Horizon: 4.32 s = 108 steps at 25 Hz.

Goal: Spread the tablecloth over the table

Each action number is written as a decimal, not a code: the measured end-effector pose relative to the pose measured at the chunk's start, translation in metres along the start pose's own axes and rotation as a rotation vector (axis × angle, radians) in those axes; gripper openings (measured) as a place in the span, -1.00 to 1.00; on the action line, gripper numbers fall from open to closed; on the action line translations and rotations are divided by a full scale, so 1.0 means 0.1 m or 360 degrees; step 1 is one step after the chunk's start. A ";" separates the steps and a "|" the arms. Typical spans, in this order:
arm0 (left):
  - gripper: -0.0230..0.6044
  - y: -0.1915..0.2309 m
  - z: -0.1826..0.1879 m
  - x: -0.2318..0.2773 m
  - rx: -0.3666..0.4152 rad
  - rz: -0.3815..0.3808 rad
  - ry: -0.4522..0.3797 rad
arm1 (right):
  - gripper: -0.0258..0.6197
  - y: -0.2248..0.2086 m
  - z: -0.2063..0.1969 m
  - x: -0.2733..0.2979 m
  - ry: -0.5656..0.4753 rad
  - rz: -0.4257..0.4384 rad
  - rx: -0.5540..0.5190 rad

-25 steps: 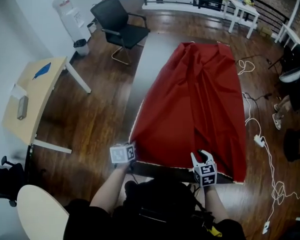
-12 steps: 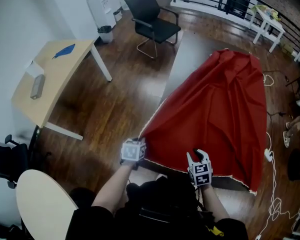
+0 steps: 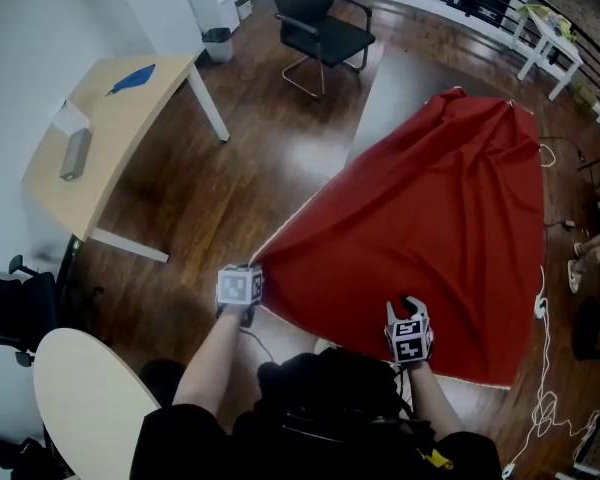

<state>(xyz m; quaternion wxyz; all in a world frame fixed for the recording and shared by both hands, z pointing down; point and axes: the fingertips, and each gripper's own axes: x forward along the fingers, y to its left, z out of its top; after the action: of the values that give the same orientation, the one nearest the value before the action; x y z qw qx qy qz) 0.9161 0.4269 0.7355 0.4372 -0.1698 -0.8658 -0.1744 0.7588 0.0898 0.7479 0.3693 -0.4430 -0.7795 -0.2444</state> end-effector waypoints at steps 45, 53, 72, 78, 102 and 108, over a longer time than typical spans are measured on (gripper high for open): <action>-0.93 -4.29 0.89 -1.56 0.0340 -0.0864 -0.1338 | -0.91 -2.07 -0.25 -2.92 -0.1386 -0.0143 0.0569; -0.93 -4.22 0.52 -1.68 0.0269 -0.0688 -0.1303 | -0.90 -2.12 -0.64 -2.95 -0.1371 0.0019 0.0613; -0.93 -5.78 0.32 -1.48 0.0738 -0.1318 -0.1195 | -0.91 -3.10 -2.56 -4.85 -0.1280 -0.1190 0.1013; -0.93 -6.57 0.15 -1.40 0.0835 -0.1483 -0.1121 | -0.90 -3.19 -3.12 -4.93 -0.1206 -0.1262 0.1103; -0.93 -11.27 -0.22 -1.02 0.0658 -0.1296 -0.1288 | -0.90 -7.09 -4.56 -6.01 -0.1430 -0.0762 0.0816; -0.93 -12.24 0.07 -0.73 0.0808 -0.1492 -0.1278 | -0.90 -7.77 -4.79 -5.92 -0.1490 -0.0842 0.0957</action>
<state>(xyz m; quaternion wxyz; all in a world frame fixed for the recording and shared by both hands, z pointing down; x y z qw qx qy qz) 0.4056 -0.6590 0.4837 -0.0147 0.2810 -0.9577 -0.0599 0.4517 -0.9302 0.5281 0.0234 -0.1713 -0.9772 0.1233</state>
